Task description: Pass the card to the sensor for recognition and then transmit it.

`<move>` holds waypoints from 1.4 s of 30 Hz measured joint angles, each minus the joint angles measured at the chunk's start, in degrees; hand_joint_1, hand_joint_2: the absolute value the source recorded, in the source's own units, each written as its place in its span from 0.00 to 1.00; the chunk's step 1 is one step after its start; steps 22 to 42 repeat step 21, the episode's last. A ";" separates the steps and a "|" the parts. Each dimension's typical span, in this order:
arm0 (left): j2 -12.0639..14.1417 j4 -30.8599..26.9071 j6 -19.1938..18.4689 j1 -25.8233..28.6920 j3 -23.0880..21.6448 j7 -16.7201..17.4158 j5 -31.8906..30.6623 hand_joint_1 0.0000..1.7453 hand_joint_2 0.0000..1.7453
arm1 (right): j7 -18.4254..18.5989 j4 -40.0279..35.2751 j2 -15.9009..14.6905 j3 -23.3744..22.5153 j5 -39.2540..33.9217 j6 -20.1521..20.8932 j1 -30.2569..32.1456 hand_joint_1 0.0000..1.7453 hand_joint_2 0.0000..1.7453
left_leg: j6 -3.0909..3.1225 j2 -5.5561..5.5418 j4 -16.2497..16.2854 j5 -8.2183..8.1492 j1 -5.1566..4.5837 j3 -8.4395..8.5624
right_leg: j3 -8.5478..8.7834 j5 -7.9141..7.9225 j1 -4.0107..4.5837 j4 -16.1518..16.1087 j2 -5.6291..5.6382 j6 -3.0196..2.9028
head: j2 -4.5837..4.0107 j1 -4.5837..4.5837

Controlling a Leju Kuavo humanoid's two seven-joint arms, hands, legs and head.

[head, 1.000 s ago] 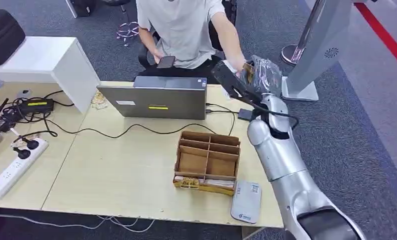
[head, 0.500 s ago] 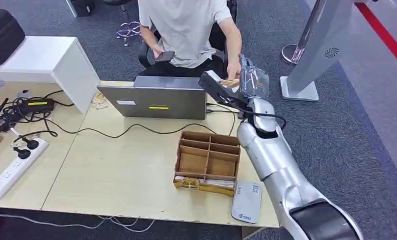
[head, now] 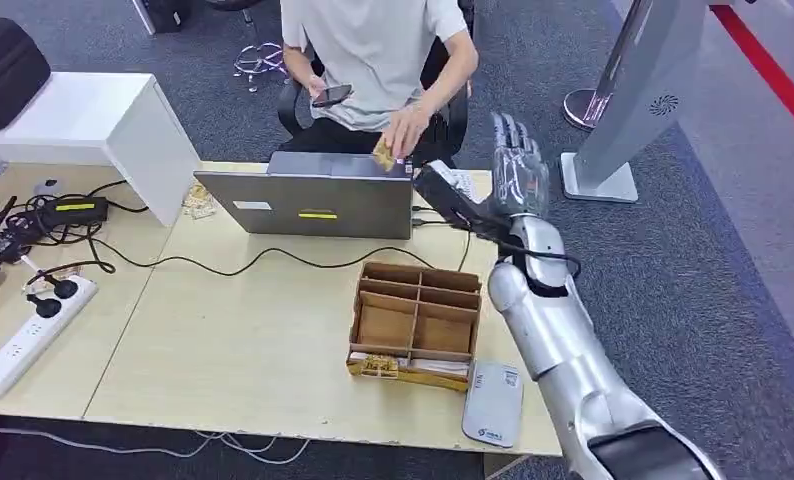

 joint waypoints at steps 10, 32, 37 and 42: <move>0.15 0.00 1.40 0.15 1.90 1.64 0.72 0.00 1.00 | -2.20 -16.95 -7.49 -4.87 -0.37 1.33 11.43 0.00 1.00 | 0.07 0.09 0.00 -0.04 -0.05 -0.04 | -0.02 0.05 -0.02 -0.05 0.07 0.07 | 0.00 0.00; 0.20 0.00 1.97 0.35 3.37 1.86 1.73 0.00 1.00 | -0.76 -18.48 -15.11 -14.70 -3.33 -1.21 15.10 0.00 1.00 | 0.11 -0.31 0.10 0.02 -0.07 -0.15 | -0.01 0.04 -0.02 -0.08 -0.32 0.08 | 0.00 -0.02; 0.20 0.00 1.97 0.35 3.37 1.86 1.73 0.00 1.00 | -0.76 -18.48 -15.11 -14.70 -3.33 -1.21 15.10 0.00 1.00 | 0.11 -0.31 0.10 0.02 -0.07 -0.15 | -0.01 0.04 -0.02 -0.08 -0.32 0.08 | 0.00 -0.02; 0.20 0.00 1.97 0.35 3.37 1.86 1.73 0.00 1.00 | -0.76 -18.48 -15.11 -14.70 -3.33 -1.21 15.10 0.00 1.00 | 0.11 -0.31 0.10 0.02 -0.07 -0.15 | -0.01 0.04 -0.02 -0.08 -0.32 0.08 | 0.00 -0.02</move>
